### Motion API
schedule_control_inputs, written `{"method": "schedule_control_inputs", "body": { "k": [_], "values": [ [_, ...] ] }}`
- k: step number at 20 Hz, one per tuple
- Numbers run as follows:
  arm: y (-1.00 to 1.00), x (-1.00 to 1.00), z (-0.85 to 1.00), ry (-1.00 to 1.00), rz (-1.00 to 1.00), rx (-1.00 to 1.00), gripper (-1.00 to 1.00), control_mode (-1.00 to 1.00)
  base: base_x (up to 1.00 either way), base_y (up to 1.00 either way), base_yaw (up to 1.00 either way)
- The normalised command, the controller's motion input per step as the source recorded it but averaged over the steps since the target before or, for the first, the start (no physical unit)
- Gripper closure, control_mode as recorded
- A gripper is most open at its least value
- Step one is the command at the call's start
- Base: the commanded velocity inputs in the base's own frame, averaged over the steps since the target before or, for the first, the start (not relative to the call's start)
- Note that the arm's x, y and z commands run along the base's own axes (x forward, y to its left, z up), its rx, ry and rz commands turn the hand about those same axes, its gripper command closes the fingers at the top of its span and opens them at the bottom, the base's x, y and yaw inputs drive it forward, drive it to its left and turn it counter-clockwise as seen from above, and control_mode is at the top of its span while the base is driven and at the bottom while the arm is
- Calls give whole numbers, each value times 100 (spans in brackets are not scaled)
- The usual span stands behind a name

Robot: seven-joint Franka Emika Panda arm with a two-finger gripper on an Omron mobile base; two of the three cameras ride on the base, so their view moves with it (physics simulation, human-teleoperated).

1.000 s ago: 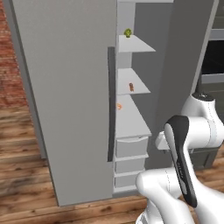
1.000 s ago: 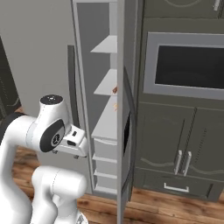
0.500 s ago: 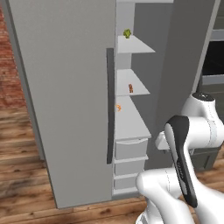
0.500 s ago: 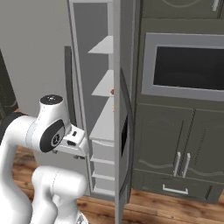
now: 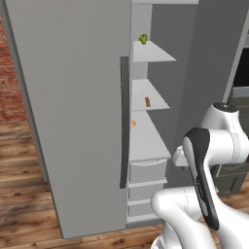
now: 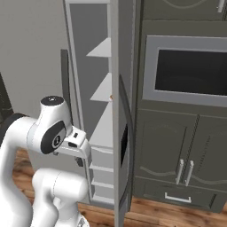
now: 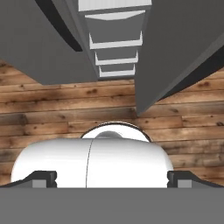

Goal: Store the kebab skewer in the freezer for long-term storage. Close the freezer door after placing the cooked food.

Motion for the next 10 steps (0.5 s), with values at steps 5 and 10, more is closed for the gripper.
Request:
{"method": "schedule_control_inputs", "body": {
  "k": [5,10],
  "values": [
    [0,0,0,0,0,0,-100,100,0,0,0],
    [0,0,0,0,0,0,-100,100,0,0,0]
  ]
}}
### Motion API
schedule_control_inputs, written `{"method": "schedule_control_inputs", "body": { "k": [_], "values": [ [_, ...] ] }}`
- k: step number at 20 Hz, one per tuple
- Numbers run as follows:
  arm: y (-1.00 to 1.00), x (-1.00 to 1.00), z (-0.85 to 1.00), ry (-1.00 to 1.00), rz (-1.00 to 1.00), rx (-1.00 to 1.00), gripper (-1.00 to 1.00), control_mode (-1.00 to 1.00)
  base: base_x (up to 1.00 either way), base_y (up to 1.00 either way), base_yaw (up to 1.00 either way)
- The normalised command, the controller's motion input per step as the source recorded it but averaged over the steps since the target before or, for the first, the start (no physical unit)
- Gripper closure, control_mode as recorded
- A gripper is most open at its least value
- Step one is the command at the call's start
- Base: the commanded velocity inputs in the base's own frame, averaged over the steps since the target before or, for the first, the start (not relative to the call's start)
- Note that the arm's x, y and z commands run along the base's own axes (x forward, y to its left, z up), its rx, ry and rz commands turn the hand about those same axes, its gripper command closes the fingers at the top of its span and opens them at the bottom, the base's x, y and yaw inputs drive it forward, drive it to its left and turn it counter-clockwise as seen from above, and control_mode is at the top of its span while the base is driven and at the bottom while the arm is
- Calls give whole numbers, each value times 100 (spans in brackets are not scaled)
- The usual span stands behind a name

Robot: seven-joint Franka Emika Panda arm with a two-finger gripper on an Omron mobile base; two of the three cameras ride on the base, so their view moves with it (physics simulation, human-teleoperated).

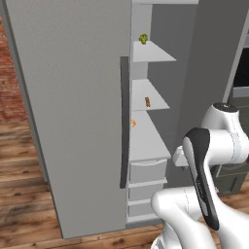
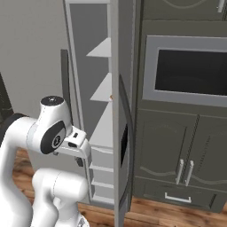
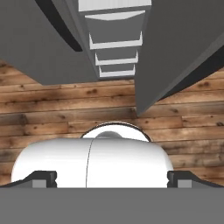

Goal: Store the kebab skewer in the freezer for long-term storage. Close the freezer door after placing the cooked food.

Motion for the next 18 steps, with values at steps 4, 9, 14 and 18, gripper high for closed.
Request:
{"method": "schedule_control_inputs", "body": {
  "k": [4,9,14,18],
  "values": [
    [0,0,0,0,0,0,-100,-100,0,0,0],
    [-15,4,1,-1,0,0,-100,-100,0,0,0],
    [-70,-4,20,-9,4,4,-100,-100,0,0,0],
    [-66,0,15,-2,4,6,-100,-100,0,0,0]
  ]
}}
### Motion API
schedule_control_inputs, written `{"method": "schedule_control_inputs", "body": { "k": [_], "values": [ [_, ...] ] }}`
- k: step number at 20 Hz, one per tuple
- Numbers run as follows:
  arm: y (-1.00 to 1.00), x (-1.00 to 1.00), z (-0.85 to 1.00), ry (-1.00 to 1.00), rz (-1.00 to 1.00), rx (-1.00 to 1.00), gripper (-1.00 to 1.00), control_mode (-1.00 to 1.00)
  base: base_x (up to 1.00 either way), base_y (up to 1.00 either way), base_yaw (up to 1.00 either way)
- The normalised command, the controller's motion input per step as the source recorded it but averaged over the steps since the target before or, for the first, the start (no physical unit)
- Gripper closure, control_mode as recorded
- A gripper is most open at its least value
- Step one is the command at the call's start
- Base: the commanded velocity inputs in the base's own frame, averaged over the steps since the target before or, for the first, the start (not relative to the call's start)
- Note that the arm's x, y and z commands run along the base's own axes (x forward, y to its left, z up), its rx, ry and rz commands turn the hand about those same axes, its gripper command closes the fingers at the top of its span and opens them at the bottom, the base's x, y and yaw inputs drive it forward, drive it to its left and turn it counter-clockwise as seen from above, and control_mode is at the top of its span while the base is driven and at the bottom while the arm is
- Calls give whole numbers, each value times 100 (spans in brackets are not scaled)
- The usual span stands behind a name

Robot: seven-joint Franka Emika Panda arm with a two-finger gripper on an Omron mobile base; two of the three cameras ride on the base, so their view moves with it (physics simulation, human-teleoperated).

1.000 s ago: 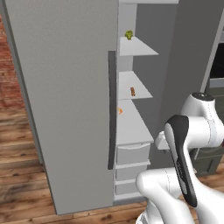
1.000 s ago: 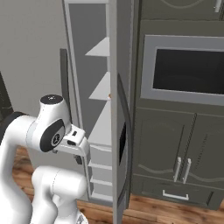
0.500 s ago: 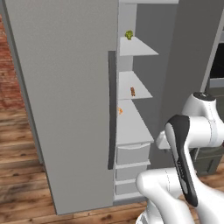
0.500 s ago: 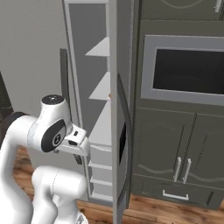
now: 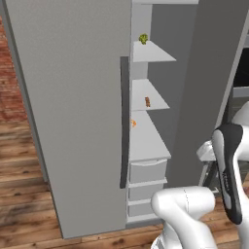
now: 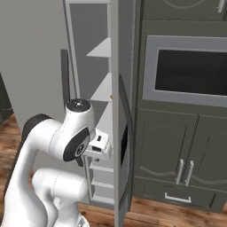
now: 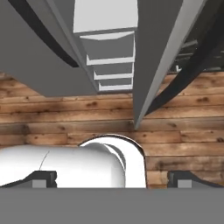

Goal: Store the kebab skewer in the freezer for long-term storage. Close the freezer door after placing the cooked food.

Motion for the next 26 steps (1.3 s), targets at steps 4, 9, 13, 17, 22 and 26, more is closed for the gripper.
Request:
{"method": "schedule_control_inputs", "body": {
  "k": [4,9,13,17,22,26],
  "values": [
    [-57,0,21,-10,6,4,-100,-100,0,0,0],
    [-55,9,10,-5,9,9,-100,-100,0,0,0],
    [-46,6,0,-5,9,1,-100,-100,0,0,0],
    [-34,27,-8,-4,7,0,-100,-100,0,0,0],
    [-32,41,-11,-12,5,0,-100,-100,0,0,0],
    [-36,44,-11,-17,7,0,-100,-100,0,0,0]
  ]
}}
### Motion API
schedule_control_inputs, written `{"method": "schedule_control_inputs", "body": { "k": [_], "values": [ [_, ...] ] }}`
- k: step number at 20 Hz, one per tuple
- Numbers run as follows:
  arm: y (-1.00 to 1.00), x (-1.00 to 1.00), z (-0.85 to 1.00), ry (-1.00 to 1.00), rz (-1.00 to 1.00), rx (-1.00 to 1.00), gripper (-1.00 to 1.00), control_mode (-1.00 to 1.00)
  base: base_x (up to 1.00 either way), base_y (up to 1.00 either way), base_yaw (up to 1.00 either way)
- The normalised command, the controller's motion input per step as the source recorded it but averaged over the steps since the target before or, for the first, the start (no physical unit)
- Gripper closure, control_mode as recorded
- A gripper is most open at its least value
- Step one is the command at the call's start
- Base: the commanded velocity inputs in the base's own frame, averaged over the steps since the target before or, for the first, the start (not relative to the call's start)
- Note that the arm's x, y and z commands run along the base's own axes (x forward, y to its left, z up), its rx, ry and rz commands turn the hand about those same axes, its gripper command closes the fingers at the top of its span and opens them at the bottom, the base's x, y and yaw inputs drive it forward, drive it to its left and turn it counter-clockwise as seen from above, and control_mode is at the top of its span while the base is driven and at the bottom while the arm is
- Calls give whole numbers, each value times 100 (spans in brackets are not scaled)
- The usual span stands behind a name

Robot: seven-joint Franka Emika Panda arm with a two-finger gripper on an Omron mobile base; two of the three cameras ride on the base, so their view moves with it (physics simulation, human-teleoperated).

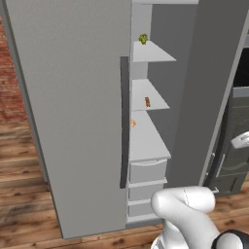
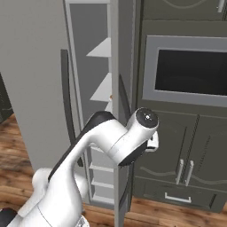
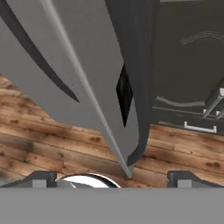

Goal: Store the kebab skewer in the freezer for long-term storage. Close the freezer door after placing the cooked food.

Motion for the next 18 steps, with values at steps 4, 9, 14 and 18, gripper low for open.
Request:
{"method": "schedule_control_inputs", "body": {
  "k": [4,9,14,18],
  "values": [
    [-34,34,-12,-20,8,0,-100,-100,0,0,0],
    [-40,37,-12,-14,6,0,-100,-100,0,0,0],
    [-10,29,-6,-2,1,0,-100,-100,0,0,0],
    [0,27,-8,-6,0,0,-100,-100,0,0,0]
  ]
}}
